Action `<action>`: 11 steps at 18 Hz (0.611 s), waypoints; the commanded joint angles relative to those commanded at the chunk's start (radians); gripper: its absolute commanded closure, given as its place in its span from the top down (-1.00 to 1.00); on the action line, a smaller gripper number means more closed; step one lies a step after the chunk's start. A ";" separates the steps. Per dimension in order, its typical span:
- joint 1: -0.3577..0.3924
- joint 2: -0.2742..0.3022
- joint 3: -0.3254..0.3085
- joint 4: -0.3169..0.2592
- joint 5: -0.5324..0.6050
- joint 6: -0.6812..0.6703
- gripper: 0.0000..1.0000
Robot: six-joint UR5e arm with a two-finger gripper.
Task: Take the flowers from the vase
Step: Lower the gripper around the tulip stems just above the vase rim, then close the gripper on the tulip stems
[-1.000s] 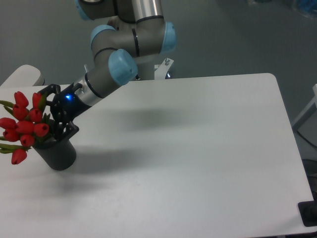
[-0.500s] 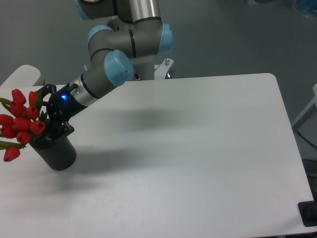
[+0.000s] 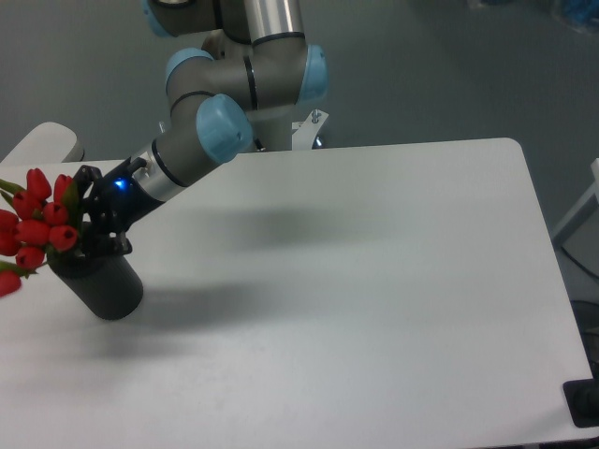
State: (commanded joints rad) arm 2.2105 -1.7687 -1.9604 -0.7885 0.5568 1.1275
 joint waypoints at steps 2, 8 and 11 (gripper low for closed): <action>0.000 0.002 0.005 -0.002 0.000 0.002 -0.19; 0.003 0.006 0.040 -0.002 -0.002 -0.052 -0.28; 0.006 0.009 0.045 -0.002 -0.002 -0.060 -0.33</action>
State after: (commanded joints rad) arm 2.2166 -1.7595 -1.9159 -0.7900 0.5553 1.0677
